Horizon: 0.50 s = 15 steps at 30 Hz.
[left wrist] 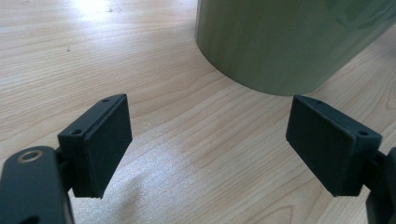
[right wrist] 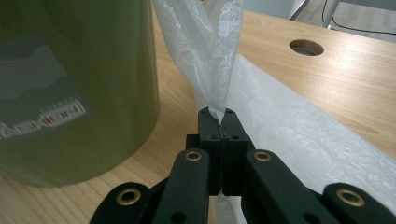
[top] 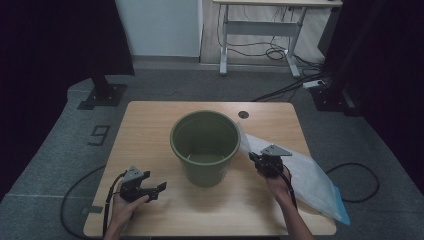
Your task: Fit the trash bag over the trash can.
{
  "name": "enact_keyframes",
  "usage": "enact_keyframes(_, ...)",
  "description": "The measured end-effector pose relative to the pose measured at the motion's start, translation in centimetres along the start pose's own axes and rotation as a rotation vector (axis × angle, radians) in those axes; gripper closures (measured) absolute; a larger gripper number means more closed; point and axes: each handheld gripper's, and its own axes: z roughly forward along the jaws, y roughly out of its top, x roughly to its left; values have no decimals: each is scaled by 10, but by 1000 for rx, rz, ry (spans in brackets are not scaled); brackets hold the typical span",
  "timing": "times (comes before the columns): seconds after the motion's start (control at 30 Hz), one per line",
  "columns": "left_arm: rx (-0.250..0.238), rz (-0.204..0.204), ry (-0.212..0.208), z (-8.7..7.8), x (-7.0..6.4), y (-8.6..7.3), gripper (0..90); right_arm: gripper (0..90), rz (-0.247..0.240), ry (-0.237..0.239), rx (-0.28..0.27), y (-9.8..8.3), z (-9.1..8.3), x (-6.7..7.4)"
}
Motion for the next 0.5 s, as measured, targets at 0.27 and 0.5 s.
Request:
enact_keyframes(0.27,15,3,1,2,-1,0,141,887,77,-55,-62,9,-13,-12)
enact_keyframes(0.5,17,2,0,2,-1,1,141,887,104,-53,-134,24,-29,-15)
